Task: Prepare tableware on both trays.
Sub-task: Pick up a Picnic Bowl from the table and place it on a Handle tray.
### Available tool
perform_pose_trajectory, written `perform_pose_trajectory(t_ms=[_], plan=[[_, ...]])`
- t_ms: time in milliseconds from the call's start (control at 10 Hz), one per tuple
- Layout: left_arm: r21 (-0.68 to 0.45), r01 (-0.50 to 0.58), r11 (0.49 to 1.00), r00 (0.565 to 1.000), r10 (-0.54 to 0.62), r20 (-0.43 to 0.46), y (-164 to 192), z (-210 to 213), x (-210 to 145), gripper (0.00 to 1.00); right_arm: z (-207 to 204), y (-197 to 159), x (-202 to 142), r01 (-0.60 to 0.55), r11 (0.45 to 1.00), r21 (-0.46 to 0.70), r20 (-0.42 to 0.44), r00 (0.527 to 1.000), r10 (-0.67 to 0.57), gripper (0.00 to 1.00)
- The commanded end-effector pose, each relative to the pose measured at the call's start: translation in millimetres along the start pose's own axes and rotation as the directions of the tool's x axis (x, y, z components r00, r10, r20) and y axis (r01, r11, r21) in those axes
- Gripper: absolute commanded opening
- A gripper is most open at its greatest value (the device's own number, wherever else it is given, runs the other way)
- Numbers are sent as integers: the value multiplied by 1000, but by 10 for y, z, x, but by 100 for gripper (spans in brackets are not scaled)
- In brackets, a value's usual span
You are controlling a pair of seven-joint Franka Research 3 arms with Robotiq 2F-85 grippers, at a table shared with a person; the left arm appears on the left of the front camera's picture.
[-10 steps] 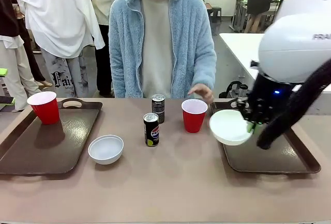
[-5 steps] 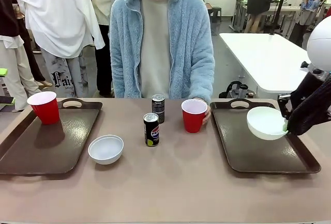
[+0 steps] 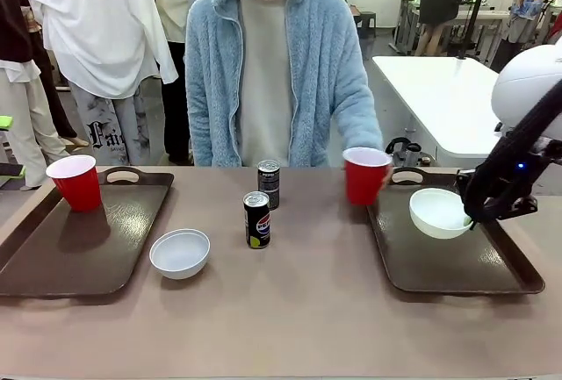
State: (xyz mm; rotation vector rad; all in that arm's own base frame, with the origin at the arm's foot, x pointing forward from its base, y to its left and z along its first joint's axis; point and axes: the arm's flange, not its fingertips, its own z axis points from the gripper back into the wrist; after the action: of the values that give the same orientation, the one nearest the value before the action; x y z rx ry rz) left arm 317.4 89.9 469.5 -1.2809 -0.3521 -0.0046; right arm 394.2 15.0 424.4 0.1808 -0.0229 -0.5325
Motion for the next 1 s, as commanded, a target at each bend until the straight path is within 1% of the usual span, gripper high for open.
perform_pose_trajectory(t_ms=[0,100,200,300,400,500,900], plan=[[-22,20,1000,1000,-19,13,-4,-1,6,100,41,91,-261,-16,1000,1,-88,996,16,0],[-22,20,1000,1000,-19,13,-4,-1,6,100,94,-4,-1304,-214,971,-103,-190,963,193,0],[-22,20,1000,1000,-19,13,-4,-1,6,100,131,-127,-1642,-200,968,-150,-190,967,170,0],[-22,20,1000,1000,-19,13,-4,-1,6,100,190,-162,-1650,-154,980,-124,-176,976,131,0],[-22,20,1000,1000,-19,13,-4,-1,6,100,157,-174,-1637,-142,982,-125,-184,976,118,0],[-22,20,1000,1000,-19,13,-4,-1,6,100,142,-158,-1607,-141,982,-125,-191,975,115,0],[-22,20,1000,1000,-19,13,-4,-1,6,100,157,-165,-1548,-119,986,-118,-170,981,98,0]])
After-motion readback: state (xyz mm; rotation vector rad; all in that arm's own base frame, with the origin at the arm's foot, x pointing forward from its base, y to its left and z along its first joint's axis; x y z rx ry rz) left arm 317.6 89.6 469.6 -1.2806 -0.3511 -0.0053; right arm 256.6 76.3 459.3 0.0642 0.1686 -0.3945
